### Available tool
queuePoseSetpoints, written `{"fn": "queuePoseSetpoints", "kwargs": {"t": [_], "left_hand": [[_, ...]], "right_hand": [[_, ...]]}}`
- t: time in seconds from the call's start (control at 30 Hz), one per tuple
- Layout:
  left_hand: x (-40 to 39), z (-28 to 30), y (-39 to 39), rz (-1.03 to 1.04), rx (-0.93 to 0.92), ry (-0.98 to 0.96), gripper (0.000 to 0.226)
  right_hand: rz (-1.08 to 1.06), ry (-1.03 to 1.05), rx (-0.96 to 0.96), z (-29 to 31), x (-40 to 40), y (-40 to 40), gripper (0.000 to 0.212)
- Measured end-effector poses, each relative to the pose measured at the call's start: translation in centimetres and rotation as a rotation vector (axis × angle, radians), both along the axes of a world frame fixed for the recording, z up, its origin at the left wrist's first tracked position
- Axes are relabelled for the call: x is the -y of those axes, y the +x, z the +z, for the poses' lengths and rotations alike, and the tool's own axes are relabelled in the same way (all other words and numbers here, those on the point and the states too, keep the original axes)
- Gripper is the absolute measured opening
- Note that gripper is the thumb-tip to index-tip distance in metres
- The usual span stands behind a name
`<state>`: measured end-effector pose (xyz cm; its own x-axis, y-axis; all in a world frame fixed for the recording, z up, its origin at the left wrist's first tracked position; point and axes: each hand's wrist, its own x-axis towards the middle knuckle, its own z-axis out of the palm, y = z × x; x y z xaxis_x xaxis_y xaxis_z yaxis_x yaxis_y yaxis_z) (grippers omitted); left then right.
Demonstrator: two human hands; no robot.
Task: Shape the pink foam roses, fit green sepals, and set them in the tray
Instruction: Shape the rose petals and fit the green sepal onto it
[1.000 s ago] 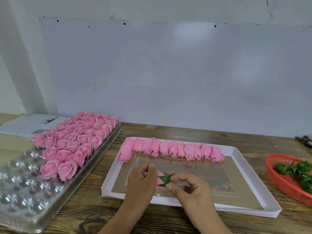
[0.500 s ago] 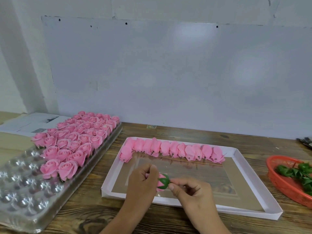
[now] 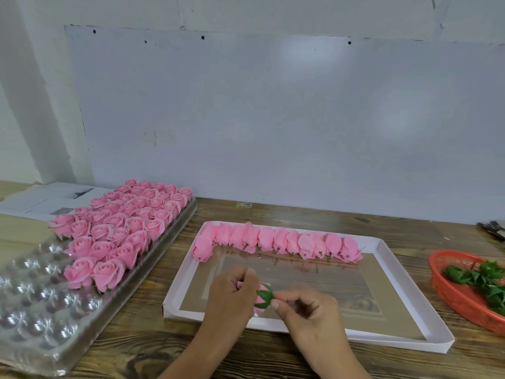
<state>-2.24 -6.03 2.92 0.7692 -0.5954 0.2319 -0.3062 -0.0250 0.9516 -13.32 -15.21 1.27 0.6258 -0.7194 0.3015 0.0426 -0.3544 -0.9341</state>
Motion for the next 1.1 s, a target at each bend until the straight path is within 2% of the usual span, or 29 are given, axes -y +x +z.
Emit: {"fn": "queuePoseSetpoints", "kwargs": {"t": [0.13, 0.27, 0.33, 0.4, 0.57, 0.63, 0.7, 0.93, 1.03, 1.1], "left_hand": [[0.0, 0.2, 0.2, -0.021, -0.041, 0.034, 0.056], [-0.1, 0.3, 0.6, -0.148, -0.273, 0.025, 0.045], [-0.3, 0.2, 0.7, -0.221, -0.247, 0.027, 0.055], [-0.4, 0.2, 0.7, -0.276, -0.173, -0.020, 0.053], [-0.2, 0.0, 0.7, -0.273, -0.129, -0.068, 0.013], [-0.3, -0.1, 0.7, -0.274, -0.129, -0.083, 0.015], [-0.4, 0.0, 0.7, -0.298, -0.129, -0.114, 0.026], [-0.1, -0.4, 0.6, -0.342, -0.017, -0.084, 0.068], [0.0, -0.7, 0.7, -0.340, 0.021, -0.071, 0.077], [-0.1, -0.7, 0.9, -0.315, 0.021, -0.092, 0.075]], "right_hand": [[0.012, -0.007, -0.006, 0.4, -0.1, -0.1, 0.047], [0.021, 0.005, 0.048, 1.4, 0.3, -0.4, 0.033], [-0.003, 0.021, 0.068, 1.5, 0.6, -0.4, 0.031], [-0.020, 0.030, 0.057, 1.4, 0.8, -0.4, 0.032], [-0.026, 0.050, 0.043, 1.2, 1.1, -0.3, 0.033], [-0.016, 0.043, 0.033, 1.2, 1.2, -0.4, 0.031], [-0.003, 0.063, 0.033, 1.3, 1.3, -0.4, 0.030], [0.113, 0.453, 0.172, 2.0, 1.5, -0.6, 0.022], [0.164, 0.458, 0.132, 2.0, 1.3, -0.6, 0.020], [0.170, 0.436, 0.112, 2.0, 1.2, -0.6, 0.022]]}}
